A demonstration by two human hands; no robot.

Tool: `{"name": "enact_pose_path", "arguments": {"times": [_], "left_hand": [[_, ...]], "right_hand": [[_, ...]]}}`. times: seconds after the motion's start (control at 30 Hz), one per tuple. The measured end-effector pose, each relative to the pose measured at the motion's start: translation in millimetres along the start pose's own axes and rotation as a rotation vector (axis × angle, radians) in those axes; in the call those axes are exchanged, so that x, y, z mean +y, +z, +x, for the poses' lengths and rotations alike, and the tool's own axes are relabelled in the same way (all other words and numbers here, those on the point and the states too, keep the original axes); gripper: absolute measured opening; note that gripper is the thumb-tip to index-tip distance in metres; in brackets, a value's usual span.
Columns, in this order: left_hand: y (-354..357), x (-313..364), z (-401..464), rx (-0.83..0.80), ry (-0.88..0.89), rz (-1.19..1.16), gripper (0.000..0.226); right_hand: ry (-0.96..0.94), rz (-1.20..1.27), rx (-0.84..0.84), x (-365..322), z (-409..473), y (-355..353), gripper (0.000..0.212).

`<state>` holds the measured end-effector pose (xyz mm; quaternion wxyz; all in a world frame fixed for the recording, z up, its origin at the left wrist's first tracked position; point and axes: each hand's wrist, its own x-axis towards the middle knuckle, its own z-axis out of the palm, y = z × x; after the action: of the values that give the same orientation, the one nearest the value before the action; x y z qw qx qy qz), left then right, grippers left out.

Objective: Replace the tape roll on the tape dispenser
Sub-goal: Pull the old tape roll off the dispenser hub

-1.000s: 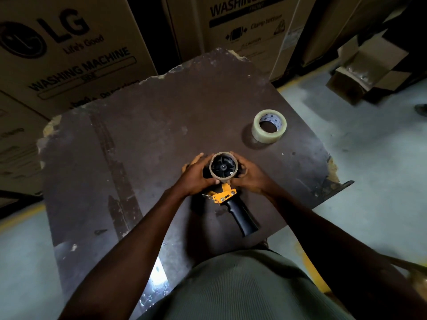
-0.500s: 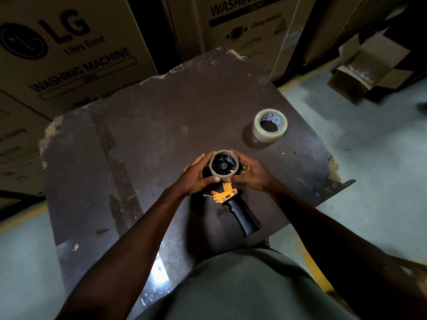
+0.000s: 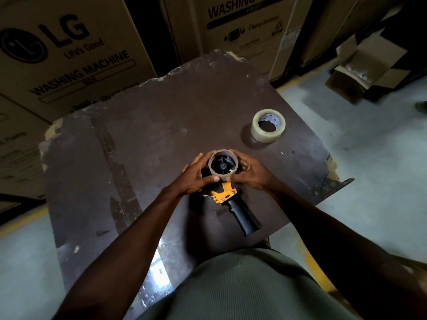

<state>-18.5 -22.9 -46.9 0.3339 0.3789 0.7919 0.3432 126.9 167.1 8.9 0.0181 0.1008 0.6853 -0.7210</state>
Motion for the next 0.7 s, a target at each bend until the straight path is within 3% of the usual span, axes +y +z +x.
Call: {"name": "enact_pose_path", "arguments": {"times": [0.7], "left_hand": [[-7,29,-12,-0.029,-0.016,-0.253,0.086]], "right_hand": [[0.052,-0.034,0.021,0,0,-2,0.071]]}}
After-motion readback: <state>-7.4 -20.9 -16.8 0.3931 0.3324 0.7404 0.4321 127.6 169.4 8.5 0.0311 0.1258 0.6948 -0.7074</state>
